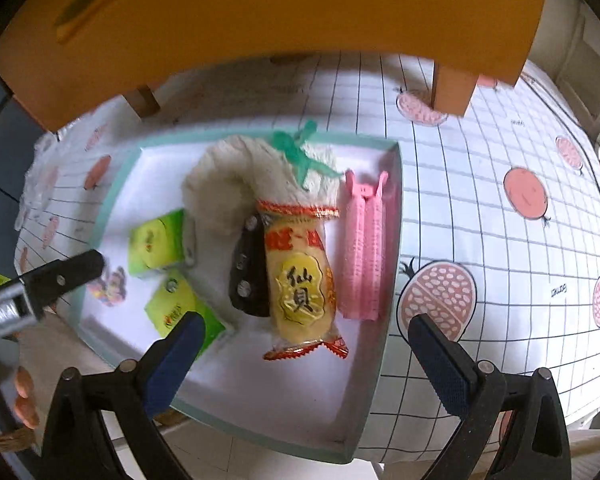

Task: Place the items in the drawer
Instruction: 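Lower the left gripper to the rainbow rope toy while the right gripper reaches the yellow snack bag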

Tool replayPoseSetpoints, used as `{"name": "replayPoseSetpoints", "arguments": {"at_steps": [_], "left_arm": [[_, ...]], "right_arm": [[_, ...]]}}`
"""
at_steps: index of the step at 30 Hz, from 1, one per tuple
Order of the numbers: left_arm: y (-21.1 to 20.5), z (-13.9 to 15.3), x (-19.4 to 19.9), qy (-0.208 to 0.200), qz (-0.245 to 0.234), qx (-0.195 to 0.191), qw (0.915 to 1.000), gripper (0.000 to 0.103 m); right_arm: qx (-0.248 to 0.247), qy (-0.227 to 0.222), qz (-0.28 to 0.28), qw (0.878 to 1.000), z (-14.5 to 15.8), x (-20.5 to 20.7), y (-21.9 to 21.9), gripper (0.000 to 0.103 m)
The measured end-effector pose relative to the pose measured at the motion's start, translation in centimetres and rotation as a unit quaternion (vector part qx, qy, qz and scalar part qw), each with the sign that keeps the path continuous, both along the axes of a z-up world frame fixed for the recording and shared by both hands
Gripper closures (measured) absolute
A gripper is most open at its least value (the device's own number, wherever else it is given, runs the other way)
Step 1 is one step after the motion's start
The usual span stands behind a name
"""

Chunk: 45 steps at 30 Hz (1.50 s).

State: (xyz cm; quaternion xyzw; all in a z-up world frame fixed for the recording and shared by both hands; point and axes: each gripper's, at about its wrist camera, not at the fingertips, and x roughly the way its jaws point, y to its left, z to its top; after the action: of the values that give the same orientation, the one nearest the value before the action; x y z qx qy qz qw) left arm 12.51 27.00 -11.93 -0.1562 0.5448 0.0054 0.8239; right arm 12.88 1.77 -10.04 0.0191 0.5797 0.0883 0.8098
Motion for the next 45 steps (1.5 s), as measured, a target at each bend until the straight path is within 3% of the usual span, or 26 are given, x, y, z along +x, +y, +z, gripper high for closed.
{"name": "replayPoseSetpoints", "arguments": {"at_steps": [6, 11, 13, 15, 18, 28, 39, 41, 43, 45], "left_arm": [[1.3, -1.9, 0.0, 0.044, 0.028, -0.049, 0.9975, 0.0], [1.8, -2.1, -0.1, 0.041, 0.037, -0.06, 0.9967, 0.001], [2.0, -2.0, -0.2, 0.036, 0.041, -0.063, 0.9965, 0.008], [2.5, -2.3, 0.2, 0.035, 0.046, -0.071, 0.9958, 0.016], [3.0, -2.4, 0.1, 0.037, 0.052, -0.08, 0.9947, 0.018], [1.9, -3.1, 0.7, 0.045, 0.031, -0.056, 0.9969, 0.042], [1.0, -3.7, 1.5, 0.046, 0.022, -0.031, 0.9982, 0.053], [0.8, -3.7, 1.6, 0.046, 0.02, -0.03, 0.9983, 0.054], [0.7, -3.7, 1.7, 0.048, 0.018, -0.024, 0.9984, 0.064], [0.5, -3.8, 1.7, 0.049, 0.018, -0.019, 0.9985, 0.064]], "right_arm": [[0.014, 0.011, -0.01, 1.0, -1.2, 0.5, 0.0, 0.003], [0.021, -0.013, -0.005, 1.0, -0.7, 0.9, 0.1, 0.011], [0.025, -0.021, -0.006, 0.999, -0.7, 1.4, 0.2, 0.018], [0.031, -0.031, -0.008, 0.999, -0.2, 1.3, 0.2, 0.019], [0.05, -0.05, -0.01, 0.997, 0.5, 1.2, 0.0, 0.019], [0.068, -0.055, -0.037, 0.995, 1.0, 1.4, -1.2, 0.019], [0.119, -0.049, -0.09, 0.988, 1.4, 2.0, -3.8, 0.02], [0.12, -0.045, -0.089, 0.988, 1.2, 2.0, -3.7, 0.022], [0.114, -0.046, -0.076, 0.989, 1.2, 2.0, -3.2, 0.024], [0.104, -0.051, -0.054, 0.992, 1.5, 1.7, -2.3, 0.025]]}}
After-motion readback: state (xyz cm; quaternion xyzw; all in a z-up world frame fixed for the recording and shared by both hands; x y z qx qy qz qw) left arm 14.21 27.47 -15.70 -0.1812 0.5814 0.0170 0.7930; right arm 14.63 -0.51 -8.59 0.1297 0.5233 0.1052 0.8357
